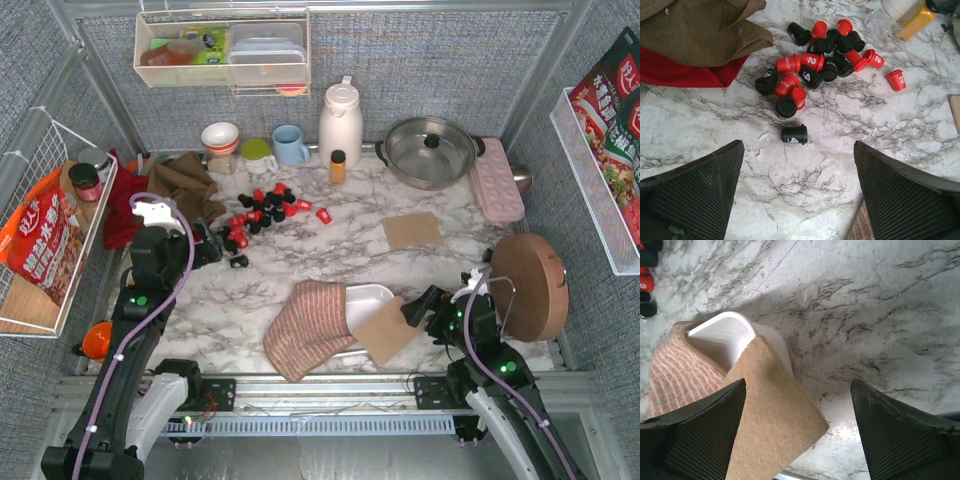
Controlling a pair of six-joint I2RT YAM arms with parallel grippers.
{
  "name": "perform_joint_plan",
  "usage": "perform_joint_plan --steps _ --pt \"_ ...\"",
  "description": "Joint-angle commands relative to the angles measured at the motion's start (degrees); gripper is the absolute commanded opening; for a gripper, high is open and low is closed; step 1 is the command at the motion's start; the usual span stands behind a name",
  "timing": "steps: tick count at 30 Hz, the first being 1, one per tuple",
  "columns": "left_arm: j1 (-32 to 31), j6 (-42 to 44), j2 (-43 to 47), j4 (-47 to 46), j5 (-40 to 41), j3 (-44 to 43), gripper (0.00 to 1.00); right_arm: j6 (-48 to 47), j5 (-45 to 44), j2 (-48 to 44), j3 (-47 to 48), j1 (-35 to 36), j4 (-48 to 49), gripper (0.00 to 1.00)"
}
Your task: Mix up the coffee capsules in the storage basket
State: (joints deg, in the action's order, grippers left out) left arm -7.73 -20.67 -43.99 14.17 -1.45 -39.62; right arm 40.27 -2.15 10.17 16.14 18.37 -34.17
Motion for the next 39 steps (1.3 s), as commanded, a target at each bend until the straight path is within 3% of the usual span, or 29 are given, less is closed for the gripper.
perform_joint_plan --steps 1,8,15,28,39 --pt "0.06 0.42 0.48 -0.17 1.67 0.07 0.99 4.07 1.5 -4.29 -0.75 0.13 -3.24 0.9" --pt "-0.04 -0.11 -0.19 0.39 1.63 -0.03 0.99 4.9 1.19 -6.89 -1.11 0.2 -5.63 0.84" --pt "-0.07 -0.5 -0.38 0.67 2.44 -0.15 0.99 5.87 2.52 -6.51 -0.95 0.22 -4.57 0.68" --pt "-0.01 -0.33 -1.19 1.25 3.45 -0.3 0.99 6.33 1.85 -5.21 1.18 0.17 -3.82 0.49" --pt "-0.08 -0.08 -1.45 1.51 4.17 -0.37 0.99 2.34 0.05 0.37 6.27 0.17 -3.07 0.23"
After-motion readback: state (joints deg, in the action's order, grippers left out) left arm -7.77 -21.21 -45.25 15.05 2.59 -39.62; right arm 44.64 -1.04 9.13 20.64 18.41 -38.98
